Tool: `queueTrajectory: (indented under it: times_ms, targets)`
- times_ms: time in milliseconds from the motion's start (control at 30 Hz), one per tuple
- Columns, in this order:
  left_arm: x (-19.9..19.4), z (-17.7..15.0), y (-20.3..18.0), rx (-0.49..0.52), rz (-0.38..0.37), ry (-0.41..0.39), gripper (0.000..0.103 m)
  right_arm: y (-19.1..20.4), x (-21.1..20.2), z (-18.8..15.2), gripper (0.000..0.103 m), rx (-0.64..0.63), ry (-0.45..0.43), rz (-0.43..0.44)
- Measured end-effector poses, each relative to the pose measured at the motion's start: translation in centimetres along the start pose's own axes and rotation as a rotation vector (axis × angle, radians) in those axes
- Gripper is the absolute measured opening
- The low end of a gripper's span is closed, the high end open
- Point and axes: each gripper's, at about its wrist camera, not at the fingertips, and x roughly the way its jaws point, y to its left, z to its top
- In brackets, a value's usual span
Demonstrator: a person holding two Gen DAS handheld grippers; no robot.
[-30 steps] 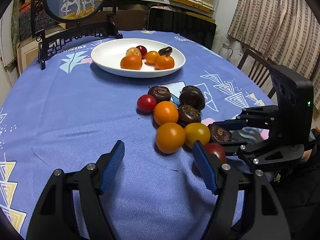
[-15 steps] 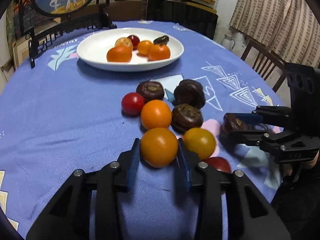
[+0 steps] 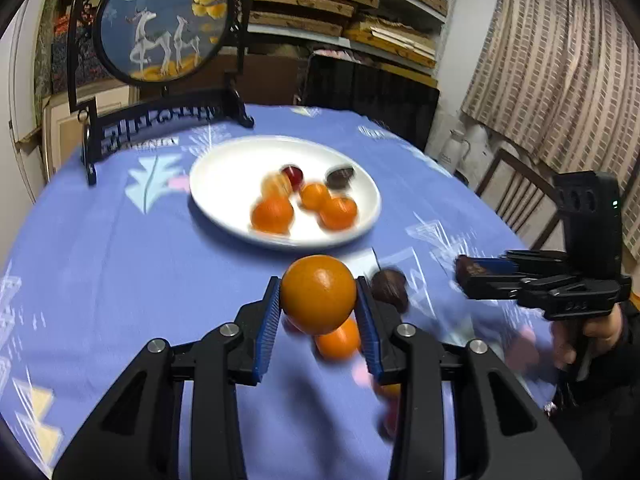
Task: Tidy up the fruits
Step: 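Grasp a dark brown fruit with the right tool while the left tool grasps an orange, then place both fruits on the white plate and open both tools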
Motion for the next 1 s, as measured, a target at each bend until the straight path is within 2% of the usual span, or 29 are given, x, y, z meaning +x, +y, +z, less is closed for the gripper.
queueTrajectory:
  times_ms: [200,367,433,600,700,733,767,833,933,1000]
  targets:
    - [4.7,5.4,2.9,0.003,0.038,0.002,0.036,0.0,-1.5,3.0,0.042,0.017,-0.018,-0.020]
    - [10.3,8.2,5.6,-0.012,0.062,0.059,0.036,-0.4,-0.9,4.7,0.042,0.003,-0.006,-0.074]
    - [11.7,8.4,6.3,-0.019,0.063,0.081,0.036,-1.1,0.5,6.5,0.042,0.005,-0.009,-0.073]
    - [14.2,8.3,7.5,-0.059,0.078,0.128,0.036,-3.9,7.0,10.6,0.042,0.013,0.002,-0.136]
    - [14.4,8.2,7.5,-0.063,0.090,0.137,0.038,-5.0,9.8,11.5,0.043,0.009,0.002,-0.174]
    - [14.1,8.2,7.5,-0.069,0.090,0.134,0.045,-4.9,10.0,11.5,0.044,-0.005,-0.011,-0.189]
    - [13.5,8.3,7.5,-0.080,0.090,0.123,0.059,-4.8,9.8,11.4,0.053,-0.009,-0.030,-0.196]
    - [11.3,8.3,7.4,-0.095,0.094,0.069,0.070,-4.3,8.7,10.8,0.056,-0.008,-0.055,-0.187]
    - [8.6,7.6,6.1,-0.059,0.080,0.046,0.070,-3.4,6.5,9.1,0.056,-0.017,-0.066,-0.183]
    - [6.5,6.0,4.7,-0.017,0.066,0.047,0.070,-3.0,4.7,7.3,0.057,-0.010,-0.064,-0.161]
